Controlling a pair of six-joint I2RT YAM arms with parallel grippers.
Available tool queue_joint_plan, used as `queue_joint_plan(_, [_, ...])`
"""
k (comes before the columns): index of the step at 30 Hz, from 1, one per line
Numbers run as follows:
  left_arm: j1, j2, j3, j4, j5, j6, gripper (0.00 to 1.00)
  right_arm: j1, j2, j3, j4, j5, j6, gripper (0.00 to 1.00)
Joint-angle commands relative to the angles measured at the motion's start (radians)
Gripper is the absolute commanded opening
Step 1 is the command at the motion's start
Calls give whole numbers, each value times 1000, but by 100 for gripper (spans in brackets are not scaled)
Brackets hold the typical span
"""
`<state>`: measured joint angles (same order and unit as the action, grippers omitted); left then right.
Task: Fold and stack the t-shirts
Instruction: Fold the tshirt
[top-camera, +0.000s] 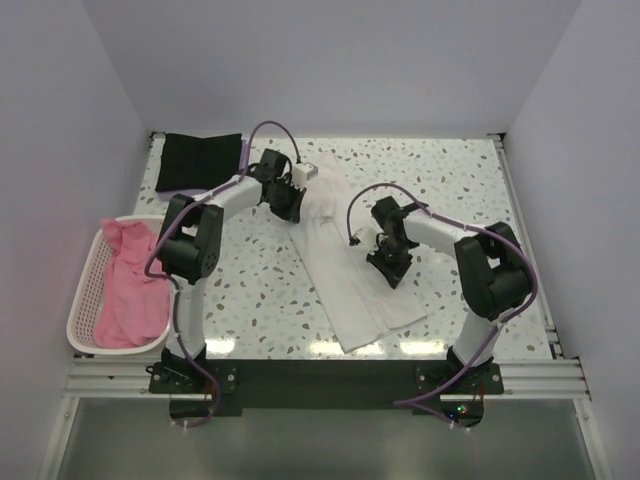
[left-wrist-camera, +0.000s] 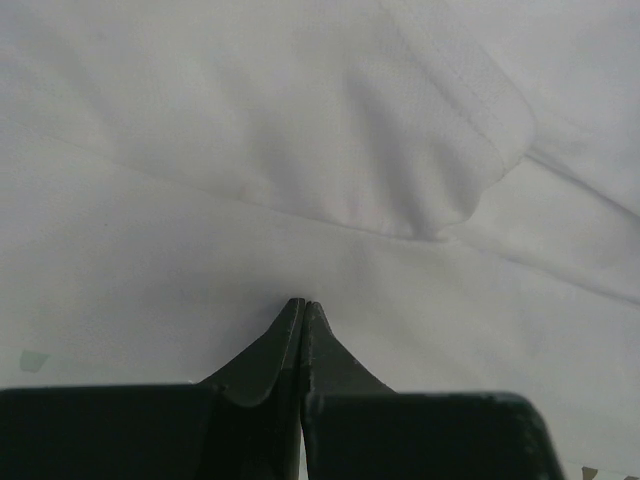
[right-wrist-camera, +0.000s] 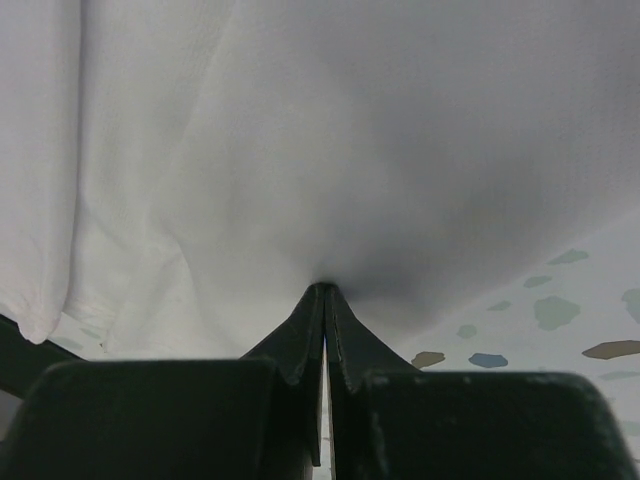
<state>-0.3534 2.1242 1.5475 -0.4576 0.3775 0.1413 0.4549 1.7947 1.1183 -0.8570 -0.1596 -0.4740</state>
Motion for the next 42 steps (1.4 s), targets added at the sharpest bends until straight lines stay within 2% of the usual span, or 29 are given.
queue_joint_plan(1, [-12,63,55,-36,-68,10,1,22,14,-34,38,8,8,0])
queue_joint_plan(7, [-10,166,163,-49,-100,44,0,80,69,-71,39,-127,5,0])
queue_joint_plan(14, [-10,272,379,-76,-78,90,1,139,175,104,13,-355,116,0])
queue_joint_plan(16, [-7,257,388,-60,-65,95,1,139,177,142,-10,-374,127,0])
queue_joint_plan(18, [-2,224,367,-37,-28,99,2,137,145,187,-31,-379,127,0])
queue_joint_plan(23, [17,33,238,49,49,90,4,94,36,270,-97,-379,117,0])
queue_joint_plan(27, [18,-119,114,63,112,66,4,35,-6,328,-54,-260,136,0])
queue_joint_plan(30, [17,-177,5,76,144,40,5,-5,37,389,-19,-186,176,0])
queue_joint_plan(35, [17,-204,-125,115,170,0,5,-27,159,488,53,-48,207,0])
queue_joint_plan(42, [18,-139,-156,154,176,-37,5,-27,267,512,133,26,244,0])
